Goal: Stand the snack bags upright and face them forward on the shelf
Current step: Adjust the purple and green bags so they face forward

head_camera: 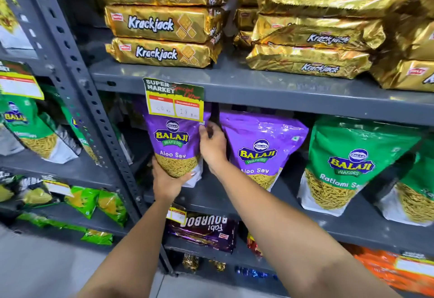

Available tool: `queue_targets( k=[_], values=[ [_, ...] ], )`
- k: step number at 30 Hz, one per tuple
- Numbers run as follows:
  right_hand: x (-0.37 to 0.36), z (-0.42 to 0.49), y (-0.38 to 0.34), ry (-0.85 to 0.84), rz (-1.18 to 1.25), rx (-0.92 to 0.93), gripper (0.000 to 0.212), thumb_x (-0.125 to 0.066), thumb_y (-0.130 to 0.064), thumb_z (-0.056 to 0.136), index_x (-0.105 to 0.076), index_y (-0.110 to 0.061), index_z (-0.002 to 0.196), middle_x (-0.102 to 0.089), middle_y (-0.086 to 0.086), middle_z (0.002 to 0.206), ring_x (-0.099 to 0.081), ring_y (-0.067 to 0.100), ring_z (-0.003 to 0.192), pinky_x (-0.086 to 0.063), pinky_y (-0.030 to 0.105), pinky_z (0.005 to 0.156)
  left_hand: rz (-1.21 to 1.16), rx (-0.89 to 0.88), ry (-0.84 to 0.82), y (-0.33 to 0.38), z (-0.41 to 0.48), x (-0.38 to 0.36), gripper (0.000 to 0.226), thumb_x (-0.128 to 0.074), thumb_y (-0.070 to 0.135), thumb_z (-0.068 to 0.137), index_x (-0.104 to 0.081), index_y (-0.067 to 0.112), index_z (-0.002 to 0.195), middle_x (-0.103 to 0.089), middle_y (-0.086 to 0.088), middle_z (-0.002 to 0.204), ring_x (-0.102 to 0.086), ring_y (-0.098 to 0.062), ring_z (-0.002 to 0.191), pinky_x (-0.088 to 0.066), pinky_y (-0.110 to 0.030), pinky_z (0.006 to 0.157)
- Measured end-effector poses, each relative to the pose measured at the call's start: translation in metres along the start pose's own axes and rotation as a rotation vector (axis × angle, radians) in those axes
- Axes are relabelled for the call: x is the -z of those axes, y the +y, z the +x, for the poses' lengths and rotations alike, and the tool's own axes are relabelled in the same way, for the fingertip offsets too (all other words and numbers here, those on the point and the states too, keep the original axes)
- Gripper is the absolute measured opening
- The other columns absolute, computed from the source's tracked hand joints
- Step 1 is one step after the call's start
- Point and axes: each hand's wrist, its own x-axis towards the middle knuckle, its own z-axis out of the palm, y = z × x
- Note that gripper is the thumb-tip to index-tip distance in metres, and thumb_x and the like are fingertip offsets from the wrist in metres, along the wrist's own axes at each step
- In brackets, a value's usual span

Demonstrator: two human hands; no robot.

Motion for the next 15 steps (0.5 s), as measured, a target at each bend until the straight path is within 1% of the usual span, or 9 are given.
queue_targets(
  k=[1,2,6,8,11,15],
  values=[
    [-0.002,0.002,0.0,0.023,0.037,0.003,0.024,-0.056,-0.021,0.092,-0.062,-0.005,0.108,-0.067,0.007,0.098,-0.06,0.022,0.09,-0.045,0.03,0.083,0.017,0.001,0.017,-0.001,0.0,0.0,0.138,-0.094,0.044,0.041,-0.011,0.03,0.15,-0.035,-0.013,0.15,-0.045,-0.035,0.134,-0.04,-0.046,0.107],
    [-0.002,0.003,0.001,0.04,0.061,0.004,0.019,-0.058,-0.02,0.091,-0.064,-0.006,0.103,-0.064,0.002,0.091,-0.058,0.019,0.084,-0.043,0.027,0.079,0.034,-0.002,0.029,-0.003,-0.001,0.0,0.134,-0.093,0.046,0.042,-0.013,0.031,0.149,-0.038,-0.014,0.147,-0.047,-0.037,0.131,-0.041,-0.047,0.104],
    [-0.008,-0.001,0.007,0.109,0.112,0.005,0.017,-0.063,-0.02,0.087,-0.067,-0.009,0.099,-0.062,-0.008,0.08,-0.058,0.012,0.078,-0.045,0.026,0.077,0.054,-0.037,0.034,-0.009,-0.003,0.003,0.132,-0.09,0.051,0.043,-0.014,0.033,0.149,-0.039,-0.012,0.146,-0.047,-0.035,0.13,-0.042,-0.047,0.102],
    [-0.012,-0.003,0.007,0.131,0.132,0.0,0.016,-0.064,-0.019,0.086,-0.068,-0.009,0.098,-0.064,-0.005,0.079,-0.059,0.012,0.076,-0.048,0.029,0.077,0.044,-0.042,0.038,-0.01,-0.004,0.003,0.131,-0.09,0.051,0.043,-0.014,0.034,0.149,-0.039,-0.011,0.146,-0.046,-0.035,0.13,-0.041,-0.047,0.102],
    [-0.017,-0.005,0.006,0.163,0.154,-0.043,0.018,-0.063,-0.018,0.086,-0.068,-0.009,0.1,-0.069,0.001,0.085,-0.06,0.014,0.078,-0.052,0.038,0.084,0.046,-0.039,0.041,-0.013,-0.006,0.004,0.131,-0.09,0.052,0.044,-0.013,0.035,0.148,-0.039,-0.011,0.146,-0.046,-0.035,0.13,-0.041,-0.048,0.102],
    [-0.022,-0.009,-0.002,0.126,0.104,-0.054,0.021,-0.06,-0.021,0.089,-0.066,-0.009,0.105,-0.069,0.004,0.089,-0.058,0.016,0.08,-0.053,0.042,0.087,0.018,-0.046,0.063,-0.017,-0.001,0.011,0.128,-0.091,0.049,0.047,-0.013,0.036,0.148,-0.041,-0.011,0.145,-0.046,-0.035,0.131,-0.041,-0.048,0.103]
  ],
)
